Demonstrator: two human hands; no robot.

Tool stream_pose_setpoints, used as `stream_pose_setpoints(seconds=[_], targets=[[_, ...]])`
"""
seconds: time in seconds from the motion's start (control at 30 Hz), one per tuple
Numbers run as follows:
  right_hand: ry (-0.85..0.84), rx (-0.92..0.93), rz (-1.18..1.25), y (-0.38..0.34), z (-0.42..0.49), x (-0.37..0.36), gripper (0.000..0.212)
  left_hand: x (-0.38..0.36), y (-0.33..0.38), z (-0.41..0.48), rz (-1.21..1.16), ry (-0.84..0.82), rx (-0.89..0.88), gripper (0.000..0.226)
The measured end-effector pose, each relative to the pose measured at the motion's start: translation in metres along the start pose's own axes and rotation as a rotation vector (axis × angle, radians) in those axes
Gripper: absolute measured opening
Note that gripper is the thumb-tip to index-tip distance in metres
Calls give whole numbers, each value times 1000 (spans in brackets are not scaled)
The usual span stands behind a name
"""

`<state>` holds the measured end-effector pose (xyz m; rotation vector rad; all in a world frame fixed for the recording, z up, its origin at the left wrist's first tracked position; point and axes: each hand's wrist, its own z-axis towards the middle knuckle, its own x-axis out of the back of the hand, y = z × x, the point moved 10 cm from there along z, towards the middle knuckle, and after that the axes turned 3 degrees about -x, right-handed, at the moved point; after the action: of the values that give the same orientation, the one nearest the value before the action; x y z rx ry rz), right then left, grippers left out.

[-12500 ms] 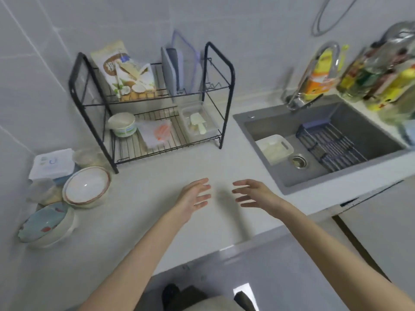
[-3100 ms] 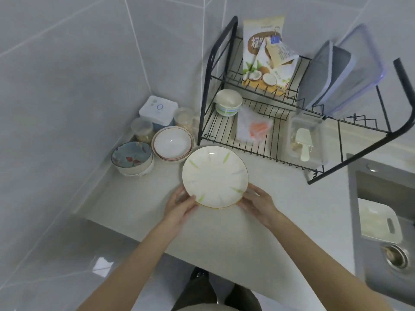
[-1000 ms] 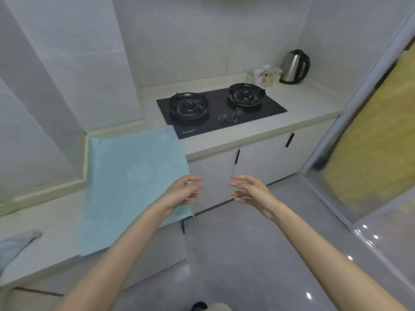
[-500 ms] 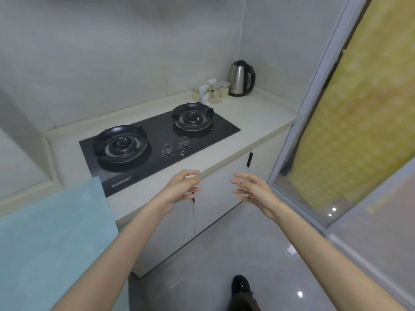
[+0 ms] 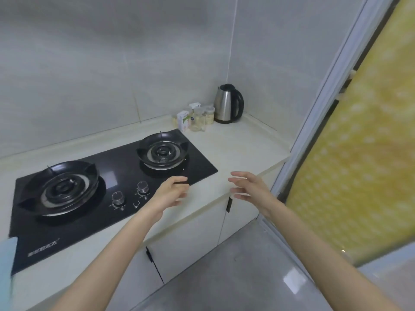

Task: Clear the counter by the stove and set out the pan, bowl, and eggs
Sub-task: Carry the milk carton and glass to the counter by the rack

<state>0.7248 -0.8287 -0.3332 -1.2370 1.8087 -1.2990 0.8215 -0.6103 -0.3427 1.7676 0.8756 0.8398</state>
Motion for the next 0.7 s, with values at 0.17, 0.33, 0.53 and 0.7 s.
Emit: stream_pose_setpoints(seconds=[0.17, 0.33, 0.53, 0.7], targets=[[-36, 1, -10, -21, 75, 11, 27, -13, 12, 75, -12, 32, 7, 32], [-57, 7, -29, -44, 151, 15, 26, -17, 27, 157, 7, 41, -11, 34], [-69, -14, -56, -77, 256, 20, 28, -16, 45, 267, -50, 65, 42, 33], [-100, -20, -111, -95, 332, 16, 28, 10, 64, 339, -23, 235, -57, 41]])
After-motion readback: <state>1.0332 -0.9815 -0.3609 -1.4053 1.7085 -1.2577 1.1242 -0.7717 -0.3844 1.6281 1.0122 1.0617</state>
